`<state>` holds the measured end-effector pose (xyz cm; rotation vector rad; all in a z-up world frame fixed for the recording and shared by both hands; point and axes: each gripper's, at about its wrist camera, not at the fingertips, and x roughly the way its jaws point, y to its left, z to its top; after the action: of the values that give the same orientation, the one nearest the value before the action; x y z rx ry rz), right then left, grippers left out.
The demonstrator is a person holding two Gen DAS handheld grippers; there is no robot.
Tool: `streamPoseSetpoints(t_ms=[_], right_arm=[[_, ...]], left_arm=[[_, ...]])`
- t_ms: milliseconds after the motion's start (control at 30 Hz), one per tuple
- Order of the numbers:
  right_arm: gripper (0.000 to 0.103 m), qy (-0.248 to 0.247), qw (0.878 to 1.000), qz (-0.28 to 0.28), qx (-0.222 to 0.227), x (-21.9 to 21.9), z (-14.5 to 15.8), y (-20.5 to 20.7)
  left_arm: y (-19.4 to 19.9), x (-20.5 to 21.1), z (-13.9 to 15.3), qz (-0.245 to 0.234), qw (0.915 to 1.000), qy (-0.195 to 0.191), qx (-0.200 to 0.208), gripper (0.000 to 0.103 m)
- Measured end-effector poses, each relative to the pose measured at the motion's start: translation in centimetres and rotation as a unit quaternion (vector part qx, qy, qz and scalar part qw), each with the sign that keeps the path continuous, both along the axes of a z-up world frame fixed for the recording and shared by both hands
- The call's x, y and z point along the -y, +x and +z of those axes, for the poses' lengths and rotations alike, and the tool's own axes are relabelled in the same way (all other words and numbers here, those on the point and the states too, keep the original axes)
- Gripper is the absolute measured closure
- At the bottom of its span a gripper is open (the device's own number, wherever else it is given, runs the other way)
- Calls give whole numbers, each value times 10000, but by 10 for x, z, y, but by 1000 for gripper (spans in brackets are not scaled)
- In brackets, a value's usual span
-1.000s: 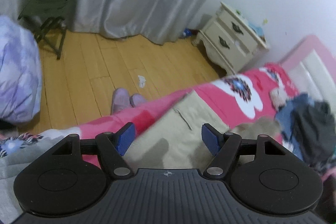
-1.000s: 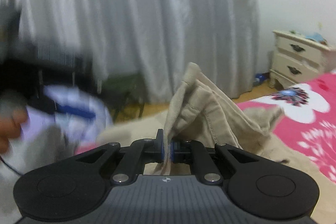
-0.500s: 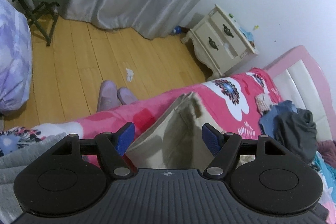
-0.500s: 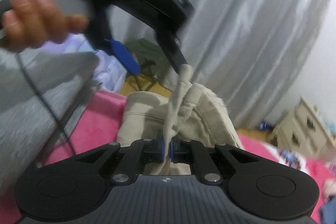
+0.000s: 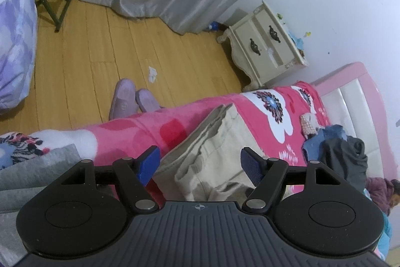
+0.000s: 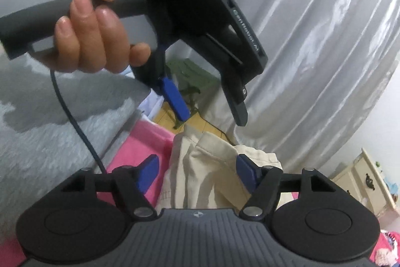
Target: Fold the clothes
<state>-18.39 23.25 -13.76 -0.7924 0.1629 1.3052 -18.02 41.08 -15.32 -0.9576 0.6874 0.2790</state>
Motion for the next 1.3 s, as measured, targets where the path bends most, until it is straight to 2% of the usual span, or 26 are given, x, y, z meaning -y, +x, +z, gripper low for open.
streamPoseSetpoints(t_ms=[67,133,167,233,267,300,333,367,400,467,500,567,633,700,767,833,867,967,1067,1133,1200,1267,1300], right_arm=[[32,162,9990,19,-404,12,10,5],[32,504,9887,84,-1408,36,27,20],[33,760,9774,62,-1972,53,33,33],[37,1194,9461,-291,-2996,85,36,69],[50,1367,9270,-501,-3458,100,35,89],[54,1510,9094,-851,-3780,113,29,108],[63,1606,8923,-1319,-4008,124,21,128],[71,1567,8828,-1683,-4096,130,14,141],[74,1458,8766,-2037,-4109,134,6,155],[79,871,8753,-2235,-4199,122,-9,171],[79,621,8812,-2177,-4150,111,-15,170],[79,362,9049,-1779,-3850,84,-21,156],[79,592,9205,-1672,-3482,47,-17,156],[78,1042,9102,-1700,-3631,23,-8,164],[73,1176,8980,-1582,-3934,10,-3,175],[67,1214,8958,-1568,-3978,12,4,182],[64,1187,8965,-1610,-3952,19,8,185],[64,895,9005,-1672,-3913,50,11,199],[64,211,9061,-1867,-3790,95,27,211],[64,-303,9023,-2112,-3745,135,34,210],[64,-679,8925,-2395,-3762,166,43,212],[60,-833,8696,-2883,-3920,208,54,215],[59,-767,8525,-3170,-4086,232,55,214]], left_arm=[[1,1,-1,-78,9999,60,-31,32],[1,2,0,-151,9998,144,-34,32],[0,3,0,-188,9996,186,-35,32],[0,4,0,-255,9993,261,-33,32],[0,7,2,-281,9992,288,-33,32],[0,8,2,-299,9991,306,-33,32],[0,8,2,-304,9990,312,-35,32],[0,8,2,-299,9991,313,-38,32],[0,8,2,-291,9991,309,-41,32],[-1,7,2,-274,9991,313,-51,32],[-1,6,2,-261,9991,316,-61,32],[-2,5,2,-236,9992,321,-83,32],[-2,5,2,-190,9993,303,-117,32],[-1,6,4,-152,9994,277,-147,32],[-1,6,7,-167,9992,331,-127,32],[-2,7,11,-222,9987,455,-100,31],[-2,7,13,-256,9982,531,-88,31],[4,12,14,-460,9958,779,-153,31],[16,24,13,-789,9886,1204,-445,31],[24,31,12,-1007,9817,1485,-639,31],[29,44,9,-1175,9732,1803,-807,32],[31,52,6,-1302,9653,2041,-979,37],[32,55,4,-1373,9608,2154,-1080,43]])
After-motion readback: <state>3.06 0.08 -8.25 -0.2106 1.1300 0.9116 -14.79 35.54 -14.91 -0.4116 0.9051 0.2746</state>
